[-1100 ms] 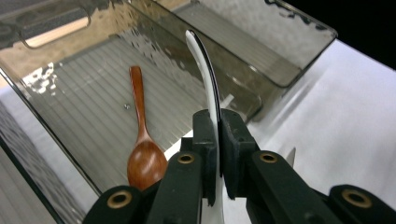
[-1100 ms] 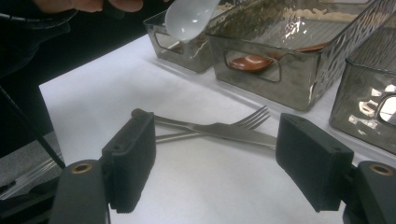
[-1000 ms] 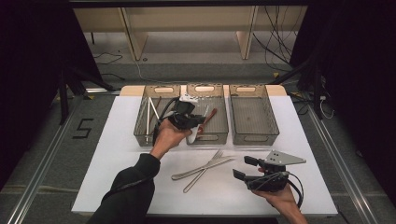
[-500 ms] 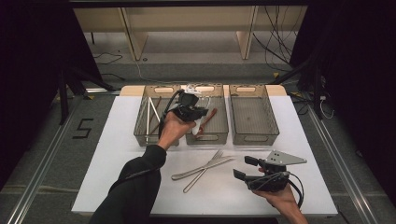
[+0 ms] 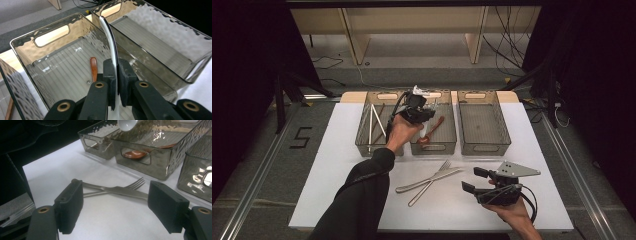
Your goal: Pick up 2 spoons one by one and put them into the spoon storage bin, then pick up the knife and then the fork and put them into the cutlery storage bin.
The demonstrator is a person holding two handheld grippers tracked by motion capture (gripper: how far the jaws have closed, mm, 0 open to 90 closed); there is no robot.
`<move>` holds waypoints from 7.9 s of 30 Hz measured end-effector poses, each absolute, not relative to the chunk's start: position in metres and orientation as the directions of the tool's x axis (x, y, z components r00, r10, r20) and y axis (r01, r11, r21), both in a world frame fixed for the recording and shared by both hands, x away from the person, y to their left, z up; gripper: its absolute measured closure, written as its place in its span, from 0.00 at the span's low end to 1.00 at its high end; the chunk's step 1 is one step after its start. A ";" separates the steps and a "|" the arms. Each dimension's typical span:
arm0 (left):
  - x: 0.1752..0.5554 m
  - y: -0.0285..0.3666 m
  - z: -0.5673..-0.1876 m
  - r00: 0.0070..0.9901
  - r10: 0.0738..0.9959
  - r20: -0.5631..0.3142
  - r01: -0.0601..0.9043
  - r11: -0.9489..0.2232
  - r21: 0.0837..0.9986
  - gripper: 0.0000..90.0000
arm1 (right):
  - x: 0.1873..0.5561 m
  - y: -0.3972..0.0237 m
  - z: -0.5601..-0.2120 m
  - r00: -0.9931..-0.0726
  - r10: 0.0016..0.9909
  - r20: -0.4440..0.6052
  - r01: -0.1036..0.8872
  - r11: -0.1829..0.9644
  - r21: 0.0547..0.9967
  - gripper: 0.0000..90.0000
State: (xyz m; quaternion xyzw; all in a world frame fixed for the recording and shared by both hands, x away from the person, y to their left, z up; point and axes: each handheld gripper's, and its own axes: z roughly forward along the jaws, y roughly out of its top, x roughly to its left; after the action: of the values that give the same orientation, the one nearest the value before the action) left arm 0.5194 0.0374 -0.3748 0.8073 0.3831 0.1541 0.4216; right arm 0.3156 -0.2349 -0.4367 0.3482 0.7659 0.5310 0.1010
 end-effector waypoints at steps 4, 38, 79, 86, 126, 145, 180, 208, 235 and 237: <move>0.524 0.038 -0.378 0.650 0.756 -0.073 0.498 -0.351 0.793 0.94 | 0.315 -0.235 -0.437 -0.736 0.641 0.215 0.427 0.193 0.884 0.33; 0.529 0.042 -0.399 0.624 0.776 -0.087 0.551 -0.359 0.753 0.71 | 0.316 -0.235 -0.437 -0.738 0.639 0.217 0.427 0.194 0.883 0.33; 0.444 0.087 -0.388 0.709 0.690 -0.147 0.547 -0.406 0.732 0.28 | 0.315 -0.235 -0.436 -0.736 0.642 0.212 0.424 0.193 0.885 0.33; 0.431 0.092 -0.399 0.715 0.683 -0.147 0.551 -0.422 0.720 0.27 | 0.315 -0.237 -0.436 -0.736 0.642 0.213 0.423 0.191 0.886 0.33; 0.360 0.158 -0.443 0.663 0.722 -0.199 0.559 -0.299 0.774 0.22 | 0.316 -0.232 -0.437 -0.748 0.636 0.189 0.412 0.222 0.884 0.33; 0.345 0.177 -0.444 0.645 0.734 -0.215 0.528 -0.224 0.819 0.20 | 0.318 -0.209 -0.427 -0.790 0.606 0.092 0.366 0.347 0.863 0.32; 0.324 0.187 -0.443 0.650 0.736 -0.191 0.451 -0.170 0.876 0.19 | 0.391 -0.093 -0.427 -0.954 0.274 -0.121 0.159 0.805 0.571 0.40; 0.323 0.190 -0.444 0.653 0.734 -0.188 0.443 -0.169 0.880 0.18 | 0.409 -0.058 -0.461 -0.984 0.159 -0.077 0.114 0.902 0.417 0.53; 0.324 0.189 -0.445 0.650 0.735 -0.191 0.450 -0.171 0.876 0.18 | 0.411 -0.048 -0.464 -0.995 0.093 -0.044 0.074 0.942 0.326 0.68; 0.324 0.189 -0.445 0.650 0.736 -0.189 0.449 -0.171 0.877 0.18 | 0.411 -0.046 -0.464 -0.995 0.096 -0.043 0.077 0.946 0.315 0.69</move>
State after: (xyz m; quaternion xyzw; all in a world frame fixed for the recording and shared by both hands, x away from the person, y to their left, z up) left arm 0.3241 0.1890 -0.4453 0.7521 0.3940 0.1409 0.5091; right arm 0.4108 -0.0465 -0.4636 0.0438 0.9859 0.1586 0.0288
